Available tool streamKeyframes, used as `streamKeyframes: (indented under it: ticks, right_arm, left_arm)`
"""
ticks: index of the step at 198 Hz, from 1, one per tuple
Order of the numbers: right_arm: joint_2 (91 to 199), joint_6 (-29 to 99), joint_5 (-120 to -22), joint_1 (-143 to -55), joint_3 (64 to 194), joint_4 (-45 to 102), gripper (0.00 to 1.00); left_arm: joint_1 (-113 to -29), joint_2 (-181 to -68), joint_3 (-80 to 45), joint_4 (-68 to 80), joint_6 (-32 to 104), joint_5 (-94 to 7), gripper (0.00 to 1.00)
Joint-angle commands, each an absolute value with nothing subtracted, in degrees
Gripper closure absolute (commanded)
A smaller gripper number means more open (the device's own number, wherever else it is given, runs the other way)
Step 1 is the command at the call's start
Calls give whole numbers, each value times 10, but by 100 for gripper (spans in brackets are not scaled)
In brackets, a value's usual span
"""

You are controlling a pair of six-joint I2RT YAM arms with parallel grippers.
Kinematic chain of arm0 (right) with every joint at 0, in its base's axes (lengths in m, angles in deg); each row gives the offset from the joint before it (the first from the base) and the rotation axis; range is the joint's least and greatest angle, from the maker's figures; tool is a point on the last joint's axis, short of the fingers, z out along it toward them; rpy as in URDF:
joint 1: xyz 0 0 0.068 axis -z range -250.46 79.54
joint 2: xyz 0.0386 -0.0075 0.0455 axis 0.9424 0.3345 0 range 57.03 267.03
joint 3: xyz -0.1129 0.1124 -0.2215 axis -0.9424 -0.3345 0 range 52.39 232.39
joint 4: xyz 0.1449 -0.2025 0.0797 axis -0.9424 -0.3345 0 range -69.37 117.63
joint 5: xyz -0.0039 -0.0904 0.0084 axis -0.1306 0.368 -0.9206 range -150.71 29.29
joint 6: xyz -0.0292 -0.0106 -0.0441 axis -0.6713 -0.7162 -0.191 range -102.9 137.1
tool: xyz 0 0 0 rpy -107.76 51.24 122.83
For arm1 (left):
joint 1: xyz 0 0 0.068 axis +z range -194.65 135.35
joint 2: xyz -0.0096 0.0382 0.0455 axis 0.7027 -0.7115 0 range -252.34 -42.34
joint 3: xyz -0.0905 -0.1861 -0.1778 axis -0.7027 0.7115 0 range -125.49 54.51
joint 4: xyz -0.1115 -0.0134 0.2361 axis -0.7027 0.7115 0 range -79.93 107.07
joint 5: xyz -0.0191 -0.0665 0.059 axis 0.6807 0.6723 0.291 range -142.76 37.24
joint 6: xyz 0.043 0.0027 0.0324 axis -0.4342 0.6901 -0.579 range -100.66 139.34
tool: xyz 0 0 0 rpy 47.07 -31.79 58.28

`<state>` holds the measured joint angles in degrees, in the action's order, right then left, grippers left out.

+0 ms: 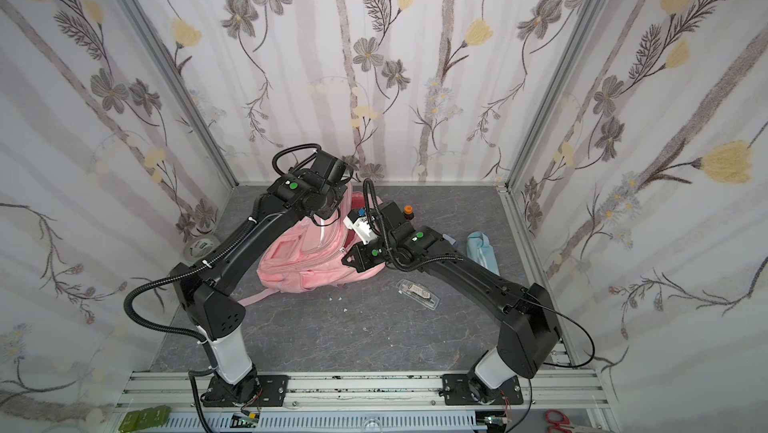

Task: Pack the student bag
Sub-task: 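Drag the zipper around the bag's far end with the right gripper while left holds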

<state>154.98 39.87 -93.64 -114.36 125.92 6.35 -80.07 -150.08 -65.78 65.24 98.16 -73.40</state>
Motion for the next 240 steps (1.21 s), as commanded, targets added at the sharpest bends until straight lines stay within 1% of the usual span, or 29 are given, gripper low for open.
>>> streamKeyframes:
  ticks: [1, 29, 70, 105, 111, 137, 196, 240]
  right_arm:
    - [1555, 431, -982, -1149, 1245, 136, 100]
    - [1550, 435, -948, -1151, 1228, 164, 100]
    - [1536, 437, -873, -1158, 1194, 223, 100]
    - [1527, 419, -797, -1176, 1194, 259, 100]
    - [1527, 415, -784, -1197, 1194, 266, 100]
    - [1535, 399, -748, -1220, 1192, 290, 100]
    - [1592, 356, -719, -1265, 1195, 330, 100]
    - [1645, 334, -726, -1269, 1221, 334, 100]
  left_arm:
    - [-800, -1513, -707, 614, 1018, -806, 100]
    - [-800, -1517, -720, 622, 1064, -837, 100]
    - [-808, -1540, -776, 657, 1122, -871, 100]
    - [-813, -1571, -813, 701, 1172, -863, 100]
    - [-813, -1575, -814, 705, 1178, -861, 100]
    - [-811, -1599, -829, 728, 1200, -849, 100]
    - [-799, -1616, -837, 719, 1214, -814, 100]
    - [-794, -1620, -833, 716, 1222, -796, 100]
